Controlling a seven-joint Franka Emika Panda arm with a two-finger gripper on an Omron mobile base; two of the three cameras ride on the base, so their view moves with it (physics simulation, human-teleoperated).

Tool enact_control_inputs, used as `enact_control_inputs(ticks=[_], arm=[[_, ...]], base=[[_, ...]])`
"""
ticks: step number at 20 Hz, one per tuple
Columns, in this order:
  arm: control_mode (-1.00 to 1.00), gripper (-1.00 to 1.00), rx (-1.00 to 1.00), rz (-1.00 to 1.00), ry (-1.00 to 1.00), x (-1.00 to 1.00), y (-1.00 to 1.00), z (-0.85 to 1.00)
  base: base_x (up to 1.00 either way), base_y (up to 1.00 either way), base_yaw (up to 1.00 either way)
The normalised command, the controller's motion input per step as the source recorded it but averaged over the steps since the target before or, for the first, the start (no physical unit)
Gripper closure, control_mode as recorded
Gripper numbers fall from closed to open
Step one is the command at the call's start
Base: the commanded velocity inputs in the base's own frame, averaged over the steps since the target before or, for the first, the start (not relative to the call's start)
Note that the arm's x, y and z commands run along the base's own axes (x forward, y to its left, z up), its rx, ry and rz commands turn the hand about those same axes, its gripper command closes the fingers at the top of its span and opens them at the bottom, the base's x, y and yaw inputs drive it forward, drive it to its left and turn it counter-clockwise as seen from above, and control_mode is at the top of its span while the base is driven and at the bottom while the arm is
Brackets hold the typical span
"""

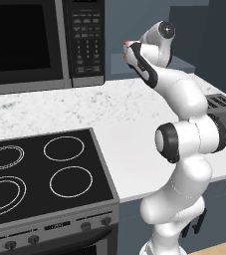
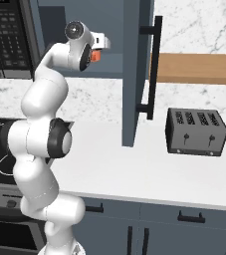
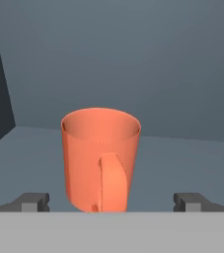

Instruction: Gather all objects into one cabinet and sort the glasses and bowls to opposite sides.

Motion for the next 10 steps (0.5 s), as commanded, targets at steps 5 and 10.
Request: enact_control_inputs(ticks=[5,10], arm=[[-1.0,-1.0,0.0,0.0,0.0,0.2,0.0,-0.06],[-1.0,1.0,0.0,0.0,0.0,0.22,0.0,-0.17]], base=[[0.0,0.0,0.0],[0.0,0.0,0.0]])
